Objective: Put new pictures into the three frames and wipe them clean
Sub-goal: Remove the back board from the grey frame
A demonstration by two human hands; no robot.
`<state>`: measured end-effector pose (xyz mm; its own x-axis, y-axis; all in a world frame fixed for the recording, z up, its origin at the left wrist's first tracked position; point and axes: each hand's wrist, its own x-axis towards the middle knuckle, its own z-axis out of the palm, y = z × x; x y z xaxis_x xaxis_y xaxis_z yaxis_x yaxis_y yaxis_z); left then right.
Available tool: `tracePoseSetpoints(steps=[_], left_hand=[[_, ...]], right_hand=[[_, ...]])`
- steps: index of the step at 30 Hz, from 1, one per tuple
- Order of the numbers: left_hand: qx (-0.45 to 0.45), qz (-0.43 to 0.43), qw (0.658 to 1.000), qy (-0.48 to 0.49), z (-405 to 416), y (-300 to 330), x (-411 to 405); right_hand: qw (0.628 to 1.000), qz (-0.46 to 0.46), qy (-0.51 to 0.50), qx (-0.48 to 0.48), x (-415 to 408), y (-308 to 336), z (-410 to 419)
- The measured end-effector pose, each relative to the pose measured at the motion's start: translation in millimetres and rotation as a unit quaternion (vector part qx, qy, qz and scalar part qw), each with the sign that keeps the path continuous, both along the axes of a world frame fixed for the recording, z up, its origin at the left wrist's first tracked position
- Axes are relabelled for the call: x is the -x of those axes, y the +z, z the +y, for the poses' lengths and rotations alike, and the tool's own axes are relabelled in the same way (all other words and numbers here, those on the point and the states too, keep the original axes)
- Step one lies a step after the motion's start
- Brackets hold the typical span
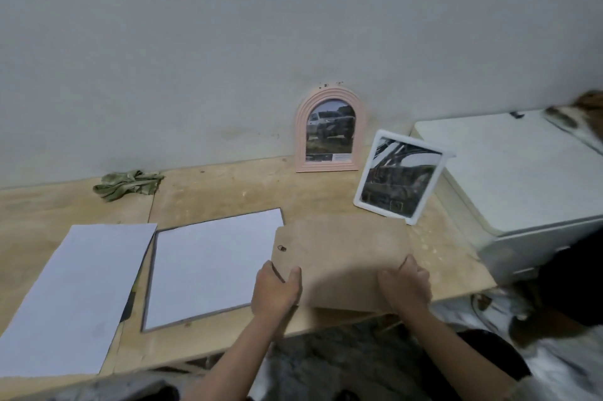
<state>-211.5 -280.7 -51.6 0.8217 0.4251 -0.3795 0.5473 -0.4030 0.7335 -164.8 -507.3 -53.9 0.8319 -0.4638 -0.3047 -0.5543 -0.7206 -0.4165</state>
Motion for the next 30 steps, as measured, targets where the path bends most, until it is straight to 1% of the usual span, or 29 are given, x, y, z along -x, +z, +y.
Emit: tracePoseSetpoints(steps=[4, 9, 12, 15, 17, 20, 23, 24, 27, 30], left_hand=[[-0.045, 0.03, 0.998, -0.035, -53, -4, -3], [-0.103, 0.041, 0.992, -0.067, -87, -16, -8], [-0.11, 0.05, 0.987, -0.105, -96, -30, -10], [-0.102, 0.105, 0.976, -0.159, -104, -40, -9], [-0.107, 0.116, 0.97, -0.183, -108, -41, -7], [-0.112, 0.105, 0.972, -0.178, -111, -39, -6], [-0.093, 0.101, 0.978, -0.155, -107, -40, -8], [-0.092, 0.085, 0.982, -0.144, -105, -40, -8], [-0.103, -0.006, 0.99, -0.099, -94, -36, -5], [-0.115, -0.057, 0.991, -0.042, -73, -24, -1]], right_hand=[[0.999, 0.009, 0.025, 0.036, 8, -8, -50], [0.994, 0.087, 0.049, 0.051, -2, -20, -80], [0.992, 0.093, 0.085, 0.033, -6, -30, -88], [0.985, 0.107, 0.134, 0.026, -7, -41, -85], [0.983, 0.116, 0.139, 0.031, -7, -45, -79], [0.982, 0.113, 0.144, 0.037, -5, -44, -74], [0.978, 0.102, 0.18, 0.032, -5, -44, -66], [0.975, 0.093, 0.197, 0.034, -5, -44, -61], [0.969, 0.052, 0.239, 0.041, -4, -42, -39], [0.958, 0.021, 0.285, 0.022, -6, -41, -4]])
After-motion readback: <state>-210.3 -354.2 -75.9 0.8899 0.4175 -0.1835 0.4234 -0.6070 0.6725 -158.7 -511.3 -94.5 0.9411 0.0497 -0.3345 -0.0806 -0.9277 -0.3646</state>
